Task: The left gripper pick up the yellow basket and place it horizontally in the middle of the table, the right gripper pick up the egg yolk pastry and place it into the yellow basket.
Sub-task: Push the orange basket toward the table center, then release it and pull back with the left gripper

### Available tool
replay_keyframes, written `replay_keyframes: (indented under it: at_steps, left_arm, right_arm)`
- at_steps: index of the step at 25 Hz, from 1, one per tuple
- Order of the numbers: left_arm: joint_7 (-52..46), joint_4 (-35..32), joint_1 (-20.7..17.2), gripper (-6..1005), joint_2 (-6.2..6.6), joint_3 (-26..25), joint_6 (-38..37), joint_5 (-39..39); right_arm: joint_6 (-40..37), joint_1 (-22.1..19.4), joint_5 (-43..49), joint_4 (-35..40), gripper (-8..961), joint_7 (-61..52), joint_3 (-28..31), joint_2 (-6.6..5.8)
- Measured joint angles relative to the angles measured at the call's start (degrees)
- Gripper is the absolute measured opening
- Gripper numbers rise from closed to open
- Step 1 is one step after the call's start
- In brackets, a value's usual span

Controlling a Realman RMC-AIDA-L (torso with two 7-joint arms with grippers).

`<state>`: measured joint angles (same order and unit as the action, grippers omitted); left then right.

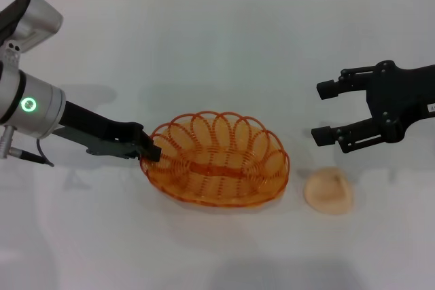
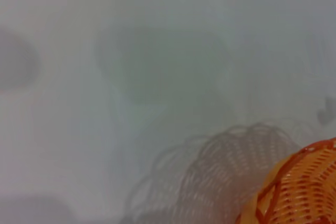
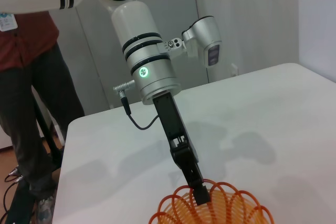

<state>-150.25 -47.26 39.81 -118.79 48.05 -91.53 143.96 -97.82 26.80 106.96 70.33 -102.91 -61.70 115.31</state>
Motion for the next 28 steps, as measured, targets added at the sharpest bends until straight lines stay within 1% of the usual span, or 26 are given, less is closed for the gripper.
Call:
replay_keyframes:
  at_steps: [5,14,19,25,28]
  left_arm:
    - [-0.2,0.0,0.0,100,0.06,0.0,-0.2,-0.7]
    - [-0.3,0.1,0.0,151,0.26,0.0,-0.8,-2.1]
    - [-0.2,0.1,-0.2,221,0.26,0.0,-1.7,-3.5]
    - [0.5,0.1,-1.0,419,0.49,-0.3,-2.7,-5.3]
    - [0.6,-0.2,-2.3,532,1.55,-0.5,-3.5,-6.7]
  right_arm:
    - [0.0,0.0,0.0,0.1,841,0.0,0.0,0.0]
    - [0.0,0.0,0.0,0.2,842,0.0,0.0,0.0]
    - [0.0,0.0,0.0,0.2,842,0.0,0.0,0.0]
    - [0.1,0.0,0.0,0.2,841,0.0,0.0,0.0]
    - [0.2,-0.2,-0.4,0.2,841,0.0,0.0,0.0]
